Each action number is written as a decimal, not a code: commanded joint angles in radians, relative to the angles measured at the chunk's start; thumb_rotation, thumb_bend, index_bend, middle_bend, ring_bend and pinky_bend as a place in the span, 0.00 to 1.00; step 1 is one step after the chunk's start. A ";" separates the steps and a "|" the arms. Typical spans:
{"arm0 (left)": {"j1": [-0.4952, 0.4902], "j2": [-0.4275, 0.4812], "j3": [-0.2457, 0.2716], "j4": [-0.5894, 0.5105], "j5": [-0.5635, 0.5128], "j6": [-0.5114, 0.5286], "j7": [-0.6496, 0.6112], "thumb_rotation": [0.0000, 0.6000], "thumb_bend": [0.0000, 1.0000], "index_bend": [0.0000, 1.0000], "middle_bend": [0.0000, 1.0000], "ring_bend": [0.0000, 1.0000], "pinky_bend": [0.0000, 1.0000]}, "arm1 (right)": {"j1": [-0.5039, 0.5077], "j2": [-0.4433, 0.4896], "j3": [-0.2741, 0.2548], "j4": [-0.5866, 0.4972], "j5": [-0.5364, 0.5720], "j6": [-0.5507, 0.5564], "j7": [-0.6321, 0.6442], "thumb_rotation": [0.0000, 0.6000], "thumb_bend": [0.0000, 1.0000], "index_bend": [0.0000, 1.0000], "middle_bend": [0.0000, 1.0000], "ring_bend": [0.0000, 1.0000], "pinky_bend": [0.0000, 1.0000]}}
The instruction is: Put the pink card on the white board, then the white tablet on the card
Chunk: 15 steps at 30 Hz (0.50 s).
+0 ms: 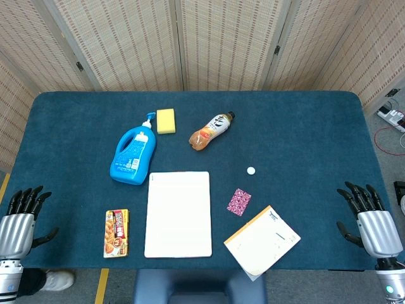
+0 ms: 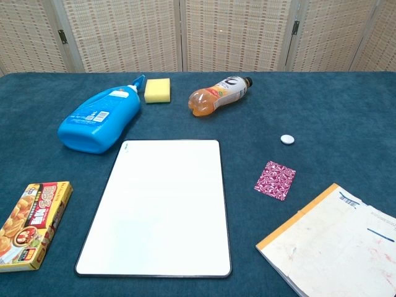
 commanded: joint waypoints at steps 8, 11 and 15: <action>-0.001 0.000 0.000 0.001 -0.002 -0.003 0.001 1.00 0.24 0.19 0.11 0.08 0.00 | 0.003 -0.001 -0.001 0.003 0.011 -0.006 0.002 1.00 0.34 0.15 0.11 0.10 0.00; 0.001 0.000 0.001 0.001 -0.003 -0.001 -0.002 1.00 0.24 0.19 0.11 0.08 0.00 | 0.004 0.002 -0.001 0.001 0.011 -0.007 0.002 1.00 0.34 0.15 0.11 0.10 0.00; 0.001 0.001 0.001 0.001 -0.002 0.001 -0.002 1.00 0.24 0.19 0.11 0.08 0.00 | 0.007 0.003 -0.001 0.000 0.008 -0.008 0.001 1.00 0.34 0.15 0.11 0.10 0.00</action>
